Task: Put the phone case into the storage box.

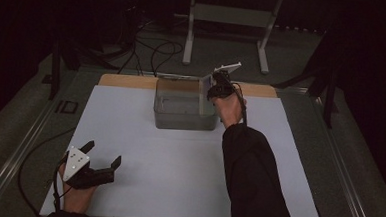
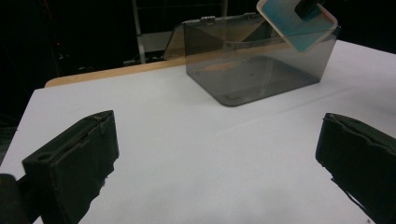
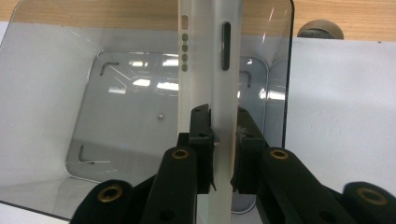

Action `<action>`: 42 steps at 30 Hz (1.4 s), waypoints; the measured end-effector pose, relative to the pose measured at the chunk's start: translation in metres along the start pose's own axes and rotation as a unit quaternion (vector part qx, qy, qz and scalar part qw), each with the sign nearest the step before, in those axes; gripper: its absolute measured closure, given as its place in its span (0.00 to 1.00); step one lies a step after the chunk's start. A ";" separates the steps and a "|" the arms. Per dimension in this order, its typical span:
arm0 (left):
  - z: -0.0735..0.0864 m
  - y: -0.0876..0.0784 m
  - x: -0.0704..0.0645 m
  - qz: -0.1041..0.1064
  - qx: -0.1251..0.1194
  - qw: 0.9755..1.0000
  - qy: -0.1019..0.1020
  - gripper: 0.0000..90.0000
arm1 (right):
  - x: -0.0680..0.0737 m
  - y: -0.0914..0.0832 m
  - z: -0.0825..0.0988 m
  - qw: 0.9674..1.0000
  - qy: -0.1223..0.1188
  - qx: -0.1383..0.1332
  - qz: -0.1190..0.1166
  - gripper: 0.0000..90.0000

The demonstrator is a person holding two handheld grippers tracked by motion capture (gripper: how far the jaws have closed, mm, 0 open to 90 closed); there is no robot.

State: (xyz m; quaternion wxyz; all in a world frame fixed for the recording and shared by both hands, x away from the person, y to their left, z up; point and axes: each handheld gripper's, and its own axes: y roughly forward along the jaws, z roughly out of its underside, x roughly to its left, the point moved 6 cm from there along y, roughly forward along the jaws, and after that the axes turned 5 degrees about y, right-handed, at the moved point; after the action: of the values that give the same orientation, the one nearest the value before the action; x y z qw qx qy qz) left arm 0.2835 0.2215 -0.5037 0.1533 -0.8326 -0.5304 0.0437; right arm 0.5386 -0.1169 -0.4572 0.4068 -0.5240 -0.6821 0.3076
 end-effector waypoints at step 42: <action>0.000 0.000 0.000 0.000 -0.001 1.000 -0.001 0.00 | -0.008 0.025 0.008 0.998 -0.005 0.025 0.066 0.90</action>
State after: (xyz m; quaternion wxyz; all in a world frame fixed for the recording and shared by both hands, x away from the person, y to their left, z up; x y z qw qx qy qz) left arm 0.2831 0.2215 -0.5034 0.1519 -0.8329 -0.5304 0.0442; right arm 0.5438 -0.1177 -0.4843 0.3953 -0.5557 -0.6403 0.3535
